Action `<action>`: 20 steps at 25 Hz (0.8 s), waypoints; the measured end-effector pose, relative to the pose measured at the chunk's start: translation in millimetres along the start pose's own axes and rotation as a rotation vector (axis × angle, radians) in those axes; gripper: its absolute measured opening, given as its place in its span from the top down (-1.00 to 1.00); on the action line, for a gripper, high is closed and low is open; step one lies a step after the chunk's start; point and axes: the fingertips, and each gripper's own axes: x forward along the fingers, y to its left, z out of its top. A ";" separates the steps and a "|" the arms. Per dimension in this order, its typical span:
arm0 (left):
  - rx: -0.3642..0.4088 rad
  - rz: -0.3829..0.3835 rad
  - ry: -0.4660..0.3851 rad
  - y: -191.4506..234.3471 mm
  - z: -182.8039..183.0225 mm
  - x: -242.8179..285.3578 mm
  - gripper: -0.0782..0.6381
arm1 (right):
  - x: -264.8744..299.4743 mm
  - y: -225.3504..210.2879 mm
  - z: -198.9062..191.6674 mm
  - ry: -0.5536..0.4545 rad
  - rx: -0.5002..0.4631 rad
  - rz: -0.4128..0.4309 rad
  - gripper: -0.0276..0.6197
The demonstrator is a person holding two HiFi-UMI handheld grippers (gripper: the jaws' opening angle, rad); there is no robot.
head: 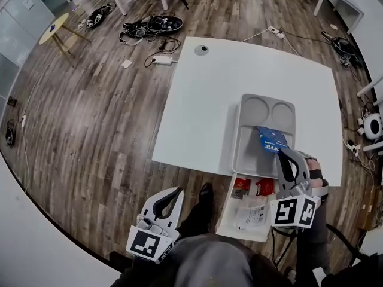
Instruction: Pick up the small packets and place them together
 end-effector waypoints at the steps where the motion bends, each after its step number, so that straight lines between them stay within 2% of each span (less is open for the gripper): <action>1: -0.004 0.001 0.004 1.6 -1.7 0.7 0.79 | 1.2 5.5 1.2 -0.009 0.005 0.017 0.89; 5: -0.012 0.002 0.015 4.7 -6.1 4.5 0.79 | 4.9 25.4 3.4 -0.030 0.034 0.099 0.87; 6: -0.011 0.001 0.016 3.6 -6.2 5.3 0.79 | 5.6 30.0 2.4 -0.028 0.037 0.118 0.79; 10: -0.005 -0.005 0.017 -1.5 -7.5 4.3 0.79 | 8.4 51.4 -2.0 -0.019 0.050 0.195 0.72; 15: 0.000 -0.002 0.020 -7.5 -5.1 -4.4 0.79 | 4.3 74.6 -1.5 -0.021 0.086 0.324 0.34; 20: -0.006 0.000 0.019 -17.7 -4.2 -13.0 0.79 | -13.9 76.3 6.4 -0.066 0.124 0.370 0.23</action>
